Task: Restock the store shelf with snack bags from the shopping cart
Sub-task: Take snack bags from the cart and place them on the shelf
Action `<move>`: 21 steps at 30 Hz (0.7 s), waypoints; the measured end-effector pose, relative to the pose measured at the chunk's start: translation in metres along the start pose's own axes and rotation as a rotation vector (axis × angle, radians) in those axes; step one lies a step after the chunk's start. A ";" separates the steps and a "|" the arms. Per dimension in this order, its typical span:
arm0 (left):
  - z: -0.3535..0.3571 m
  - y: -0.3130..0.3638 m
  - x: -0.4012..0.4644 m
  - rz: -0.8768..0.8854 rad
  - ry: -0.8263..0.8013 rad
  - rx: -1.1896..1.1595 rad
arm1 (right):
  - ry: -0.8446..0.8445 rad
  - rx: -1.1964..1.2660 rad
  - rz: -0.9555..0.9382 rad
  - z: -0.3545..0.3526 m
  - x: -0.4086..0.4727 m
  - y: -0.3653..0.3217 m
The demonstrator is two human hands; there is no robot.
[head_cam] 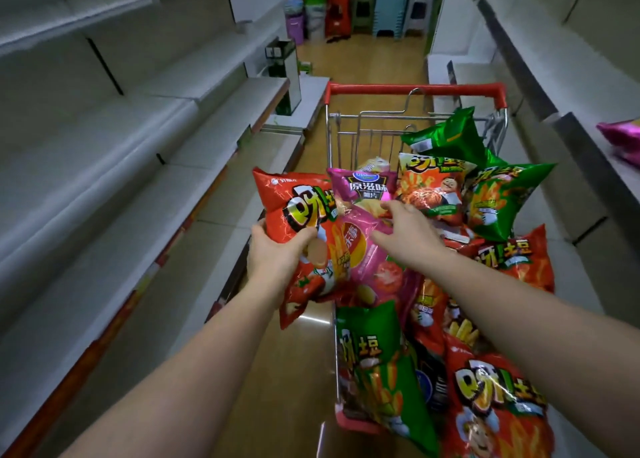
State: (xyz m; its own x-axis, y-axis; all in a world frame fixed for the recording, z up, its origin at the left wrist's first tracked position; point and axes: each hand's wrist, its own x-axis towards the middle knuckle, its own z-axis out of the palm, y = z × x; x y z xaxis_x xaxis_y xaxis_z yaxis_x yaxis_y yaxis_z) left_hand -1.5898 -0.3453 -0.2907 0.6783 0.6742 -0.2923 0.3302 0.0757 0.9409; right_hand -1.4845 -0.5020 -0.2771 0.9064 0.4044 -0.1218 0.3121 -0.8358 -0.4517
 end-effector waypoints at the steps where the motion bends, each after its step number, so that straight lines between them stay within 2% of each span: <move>1: -0.002 -0.003 0.002 -0.012 -0.004 0.003 | -0.018 -0.015 0.000 0.002 0.006 -0.004; 11: -0.012 -0.024 0.020 -0.081 -0.050 0.022 | -0.197 -0.101 0.047 0.019 0.037 -0.007; 14: -0.012 -0.029 0.022 -0.083 -0.058 0.050 | -0.237 -0.189 0.115 0.022 0.045 -0.002; 17: -0.012 -0.033 0.023 -0.088 -0.085 0.067 | -0.289 -0.163 0.199 0.023 0.047 -0.001; 21: -0.009 -0.030 0.020 -0.069 -0.132 0.040 | -0.251 -0.110 0.191 0.022 0.037 -0.006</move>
State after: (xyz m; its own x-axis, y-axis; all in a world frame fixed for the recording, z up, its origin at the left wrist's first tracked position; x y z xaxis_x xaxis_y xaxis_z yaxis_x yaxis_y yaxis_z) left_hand -1.5919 -0.3270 -0.3230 0.7323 0.5661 -0.3785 0.4029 0.0878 0.9110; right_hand -1.4594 -0.4739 -0.2982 0.8574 0.3039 -0.4154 0.1842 -0.9348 -0.3036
